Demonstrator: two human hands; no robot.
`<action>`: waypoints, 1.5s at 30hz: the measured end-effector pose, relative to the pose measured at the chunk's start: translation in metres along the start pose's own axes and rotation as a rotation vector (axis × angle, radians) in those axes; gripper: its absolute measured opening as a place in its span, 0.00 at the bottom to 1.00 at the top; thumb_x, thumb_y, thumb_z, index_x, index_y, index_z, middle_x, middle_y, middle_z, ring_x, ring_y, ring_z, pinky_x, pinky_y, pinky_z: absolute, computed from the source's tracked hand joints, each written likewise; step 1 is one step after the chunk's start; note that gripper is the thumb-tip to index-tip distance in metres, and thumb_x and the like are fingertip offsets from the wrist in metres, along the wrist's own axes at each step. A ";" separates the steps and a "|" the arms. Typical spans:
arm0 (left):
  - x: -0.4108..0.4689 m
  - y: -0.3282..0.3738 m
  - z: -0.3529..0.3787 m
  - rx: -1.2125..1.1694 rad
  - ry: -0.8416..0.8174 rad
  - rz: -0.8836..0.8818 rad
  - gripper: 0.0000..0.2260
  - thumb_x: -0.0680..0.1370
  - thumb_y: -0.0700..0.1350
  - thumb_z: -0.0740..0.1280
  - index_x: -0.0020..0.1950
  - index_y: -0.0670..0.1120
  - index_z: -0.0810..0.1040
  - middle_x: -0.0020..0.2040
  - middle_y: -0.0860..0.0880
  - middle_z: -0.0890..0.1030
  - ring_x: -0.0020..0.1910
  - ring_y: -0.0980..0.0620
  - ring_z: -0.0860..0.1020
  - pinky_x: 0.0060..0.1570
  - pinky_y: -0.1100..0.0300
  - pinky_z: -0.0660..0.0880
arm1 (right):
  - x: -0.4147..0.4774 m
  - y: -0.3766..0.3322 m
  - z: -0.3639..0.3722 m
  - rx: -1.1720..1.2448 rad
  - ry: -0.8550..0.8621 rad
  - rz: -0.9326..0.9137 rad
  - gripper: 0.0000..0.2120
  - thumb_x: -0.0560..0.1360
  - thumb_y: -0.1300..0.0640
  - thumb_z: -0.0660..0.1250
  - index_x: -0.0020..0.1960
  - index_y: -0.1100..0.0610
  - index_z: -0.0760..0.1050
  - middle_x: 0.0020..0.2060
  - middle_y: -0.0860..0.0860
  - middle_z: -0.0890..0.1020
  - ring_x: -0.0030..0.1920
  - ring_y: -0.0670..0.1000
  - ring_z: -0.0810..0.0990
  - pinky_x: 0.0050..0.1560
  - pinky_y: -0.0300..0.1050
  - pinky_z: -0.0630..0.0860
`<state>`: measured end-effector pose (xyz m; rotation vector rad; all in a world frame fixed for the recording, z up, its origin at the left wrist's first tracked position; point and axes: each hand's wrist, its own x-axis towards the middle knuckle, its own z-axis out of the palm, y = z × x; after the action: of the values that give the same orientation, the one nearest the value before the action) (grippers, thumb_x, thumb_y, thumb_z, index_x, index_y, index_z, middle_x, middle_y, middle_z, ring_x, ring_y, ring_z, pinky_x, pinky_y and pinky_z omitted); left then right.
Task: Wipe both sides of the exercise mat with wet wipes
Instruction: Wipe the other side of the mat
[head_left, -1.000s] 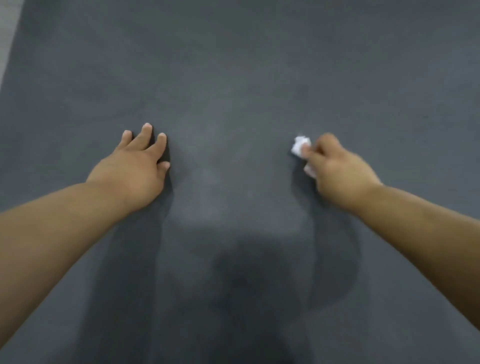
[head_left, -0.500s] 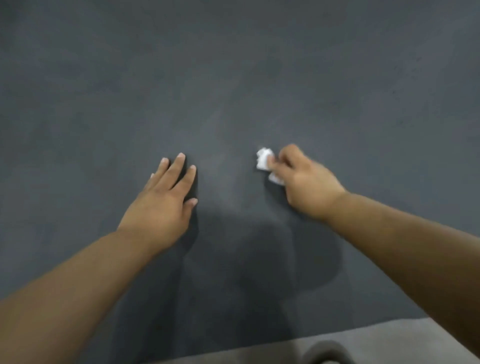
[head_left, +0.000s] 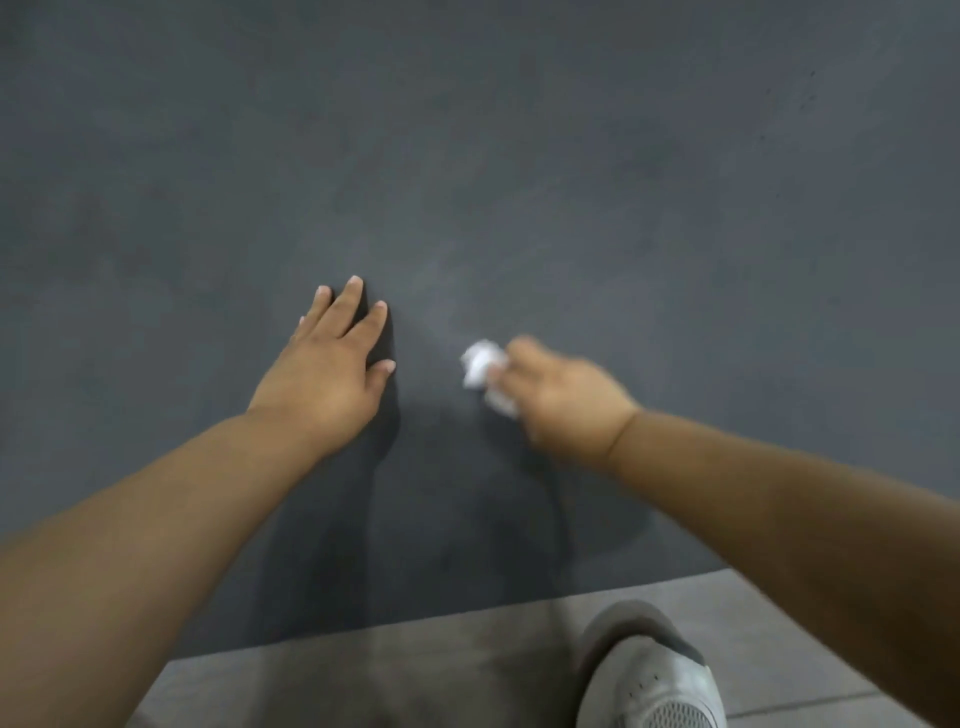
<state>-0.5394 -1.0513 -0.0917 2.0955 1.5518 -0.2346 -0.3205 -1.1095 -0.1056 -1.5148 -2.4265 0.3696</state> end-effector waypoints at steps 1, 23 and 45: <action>-0.004 0.001 0.000 -0.008 -0.008 0.001 0.25 0.81 0.50 0.57 0.77 0.47 0.55 0.78 0.49 0.45 0.76 0.47 0.43 0.74 0.54 0.47 | 0.001 0.019 -0.010 -0.021 0.036 0.178 0.13 0.77 0.57 0.59 0.51 0.60 0.81 0.49 0.58 0.74 0.34 0.58 0.76 0.29 0.48 0.74; -0.037 0.002 0.026 0.144 -0.052 0.203 0.26 0.81 0.51 0.56 0.77 0.46 0.54 0.78 0.45 0.46 0.76 0.43 0.44 0.73 0.51 0.45 | -0.046 0.008 -0.013 -0.246 -0.114 0.665 0.16 0.81 0.59 0.55 0.66 0.64 0.63 0.62 0.61 0.68 0.46 0.62 0.74 0.43 0.50 0.68; -0.036 -0.011 0.040 0.084 0.047 0.307 0.23 0.81 0.48 0.57 0.75 0.46 0.60 0.77 0.43 0.50 0.76 0.39 0.45 0.73 0.49 0.42 | -0.077 -0.163 0.057 0.161 0.003 0.252 0.11 0.71 0.59 0.57 0.41 0.62 0.76 0.37 0.57 0.74 0.26 0.56 0.72 0.17 0.45 0.69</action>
<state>-0.5550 -1.0994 -0.1138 2.3840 1.2416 -0.1426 -0.4440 -1.2531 -0.1091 -1.7482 -2.1473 0.5962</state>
